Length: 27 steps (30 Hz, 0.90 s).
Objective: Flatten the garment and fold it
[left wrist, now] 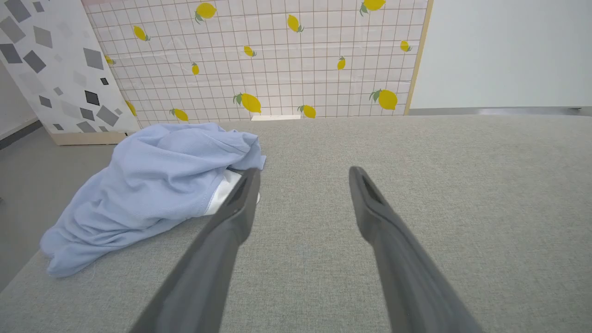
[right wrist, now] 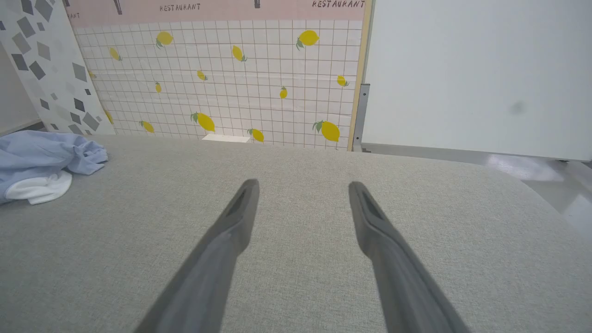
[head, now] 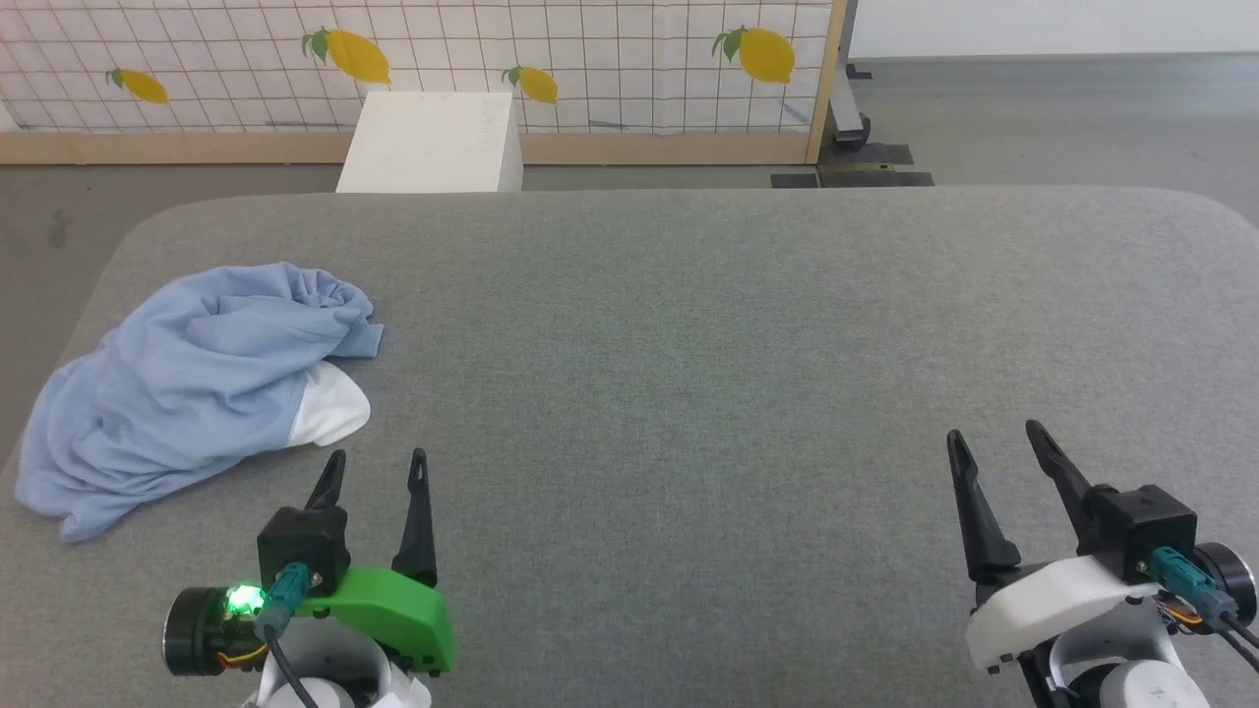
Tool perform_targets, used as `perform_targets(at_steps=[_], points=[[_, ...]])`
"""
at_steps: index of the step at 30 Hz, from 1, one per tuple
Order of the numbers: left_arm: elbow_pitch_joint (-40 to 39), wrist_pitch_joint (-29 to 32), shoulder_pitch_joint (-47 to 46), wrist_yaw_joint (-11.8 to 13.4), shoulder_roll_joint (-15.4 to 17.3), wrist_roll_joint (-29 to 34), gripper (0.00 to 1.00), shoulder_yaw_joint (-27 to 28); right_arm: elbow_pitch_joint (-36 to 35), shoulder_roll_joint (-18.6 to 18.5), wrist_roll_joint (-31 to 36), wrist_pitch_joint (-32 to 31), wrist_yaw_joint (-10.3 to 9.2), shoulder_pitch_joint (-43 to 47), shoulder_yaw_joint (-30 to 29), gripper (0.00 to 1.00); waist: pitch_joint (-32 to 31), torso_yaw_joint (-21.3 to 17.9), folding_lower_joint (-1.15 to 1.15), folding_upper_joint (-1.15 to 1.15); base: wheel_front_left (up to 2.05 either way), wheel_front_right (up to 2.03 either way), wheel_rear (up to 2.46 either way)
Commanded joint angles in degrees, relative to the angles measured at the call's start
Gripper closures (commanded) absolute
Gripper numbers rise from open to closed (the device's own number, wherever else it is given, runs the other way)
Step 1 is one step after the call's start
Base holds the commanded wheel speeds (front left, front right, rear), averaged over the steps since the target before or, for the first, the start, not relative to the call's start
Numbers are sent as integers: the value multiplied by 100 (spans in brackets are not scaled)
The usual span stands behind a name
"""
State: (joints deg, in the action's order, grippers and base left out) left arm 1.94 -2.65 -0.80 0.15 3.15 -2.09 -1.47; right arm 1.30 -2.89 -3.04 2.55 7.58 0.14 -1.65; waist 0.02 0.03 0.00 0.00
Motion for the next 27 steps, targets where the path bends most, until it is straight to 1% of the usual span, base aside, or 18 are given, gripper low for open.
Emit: perform_targets(at_steps=[1,27], points=[[32,-56,63,43,-2,-57,0,-21,25,0,-52,59,-2,79,-23,0,-2,0,0,0,0,0,0],[228,-363,151,75,-3,-193,0,-157,152,1,-285,368,-4,274,-183,0,-25,13,0,0,0,0,0]])
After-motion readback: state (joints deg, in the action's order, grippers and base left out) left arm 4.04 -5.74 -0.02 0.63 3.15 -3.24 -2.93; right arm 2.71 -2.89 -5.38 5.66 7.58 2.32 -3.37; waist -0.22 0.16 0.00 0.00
